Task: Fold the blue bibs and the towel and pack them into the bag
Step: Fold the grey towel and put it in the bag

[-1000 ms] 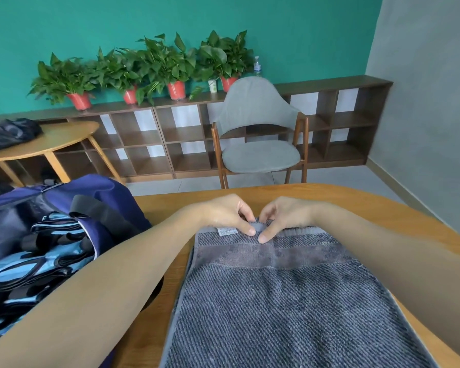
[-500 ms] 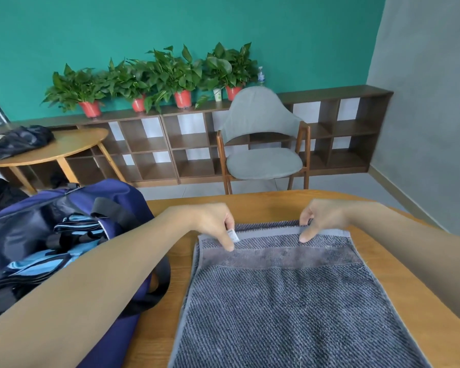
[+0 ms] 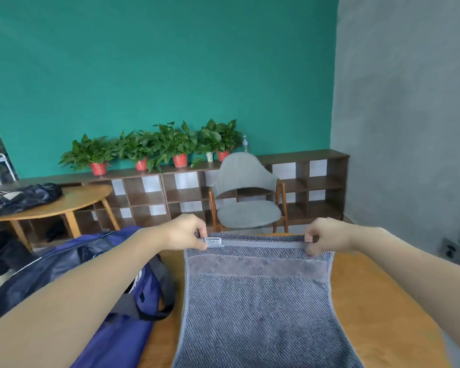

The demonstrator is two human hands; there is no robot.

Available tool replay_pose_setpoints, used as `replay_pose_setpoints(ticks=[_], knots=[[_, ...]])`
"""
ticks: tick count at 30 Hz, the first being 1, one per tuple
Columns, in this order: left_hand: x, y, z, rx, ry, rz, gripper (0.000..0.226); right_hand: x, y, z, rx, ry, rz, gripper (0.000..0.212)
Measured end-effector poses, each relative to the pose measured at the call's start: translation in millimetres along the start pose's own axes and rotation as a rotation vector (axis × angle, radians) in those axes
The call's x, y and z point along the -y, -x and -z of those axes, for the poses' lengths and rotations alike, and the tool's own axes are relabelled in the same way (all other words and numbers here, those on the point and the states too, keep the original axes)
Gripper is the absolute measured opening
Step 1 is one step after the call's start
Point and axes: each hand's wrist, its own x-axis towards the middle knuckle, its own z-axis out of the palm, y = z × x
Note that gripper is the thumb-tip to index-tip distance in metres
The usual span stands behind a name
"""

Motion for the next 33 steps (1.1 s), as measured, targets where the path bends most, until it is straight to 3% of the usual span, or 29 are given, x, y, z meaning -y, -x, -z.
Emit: replay_pose_setpoints(ticks=[7,13,19,26,33], knots=[[-51,81,69,-0.241,0.069,0.034,0.017,33,106,68,-0.396,-0.166,0.052,0.022],[-87,152,127,-0.414,0.118,-0.005,0.016,70,184,122,-0.539,-0.223,0.098,0.010],[-106,206,166,-0.551,0.157,-0.043,0.022,100,236,161,-0.599,-0.357,0.119,0.012],[-100,205,174,-0.628,0.200,-0.062,0.025,101,234,171,-0.601,-0.412,0.105,0.015],[-60,128,119,-0.443,0.223,0.022,0.027,67,164,134,-0.570,-0.420,0.025,0.014]])
